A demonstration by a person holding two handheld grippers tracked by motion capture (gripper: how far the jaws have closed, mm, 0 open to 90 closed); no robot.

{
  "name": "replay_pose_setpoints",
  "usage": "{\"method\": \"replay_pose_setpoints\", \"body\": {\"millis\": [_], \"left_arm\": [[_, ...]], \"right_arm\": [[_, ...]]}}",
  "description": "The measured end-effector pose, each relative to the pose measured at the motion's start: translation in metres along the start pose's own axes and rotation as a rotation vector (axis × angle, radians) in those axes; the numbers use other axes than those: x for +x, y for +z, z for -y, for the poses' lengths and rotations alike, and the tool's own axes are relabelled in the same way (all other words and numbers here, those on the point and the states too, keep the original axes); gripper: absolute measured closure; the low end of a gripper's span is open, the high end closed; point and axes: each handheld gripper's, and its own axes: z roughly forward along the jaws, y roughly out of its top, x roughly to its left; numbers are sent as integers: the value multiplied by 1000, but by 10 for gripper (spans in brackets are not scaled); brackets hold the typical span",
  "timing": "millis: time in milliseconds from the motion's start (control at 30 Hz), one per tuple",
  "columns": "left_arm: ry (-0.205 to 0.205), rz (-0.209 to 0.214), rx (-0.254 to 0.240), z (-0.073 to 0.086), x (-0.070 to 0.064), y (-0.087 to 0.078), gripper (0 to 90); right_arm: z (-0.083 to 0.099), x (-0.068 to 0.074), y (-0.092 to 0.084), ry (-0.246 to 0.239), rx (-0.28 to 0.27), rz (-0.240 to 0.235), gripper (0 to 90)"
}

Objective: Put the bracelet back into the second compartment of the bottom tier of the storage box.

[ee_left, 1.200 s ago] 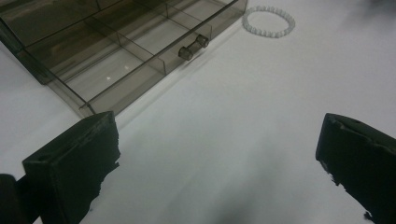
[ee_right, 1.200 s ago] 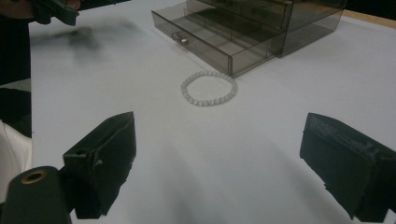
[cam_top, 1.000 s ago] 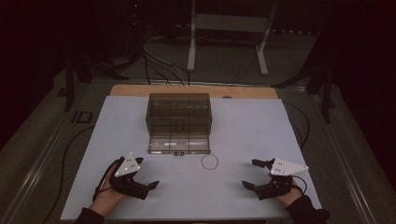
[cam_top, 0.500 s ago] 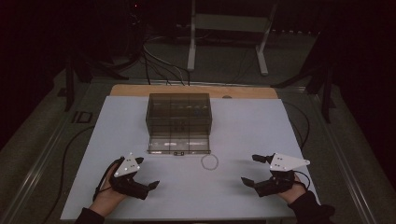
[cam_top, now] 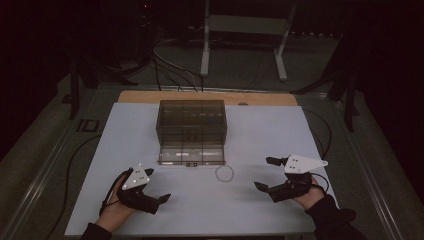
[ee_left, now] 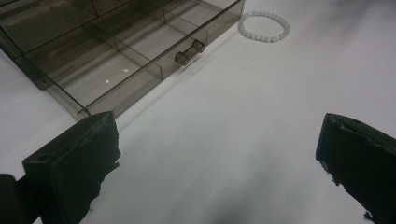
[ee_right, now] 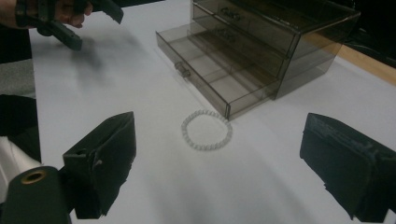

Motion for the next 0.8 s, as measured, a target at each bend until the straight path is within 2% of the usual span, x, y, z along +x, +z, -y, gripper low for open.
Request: {"method": "replay_pose_setpoints", "body": {"millis": [333,800], "left_arm": [[7,-1,2,0,-1,0,0],[3,-1,1,0,0,0,0]], "right_arm": [[-20,-5,9,-25,1,-2,109],[-31,-12,31,-29,13,-10,109]]}}
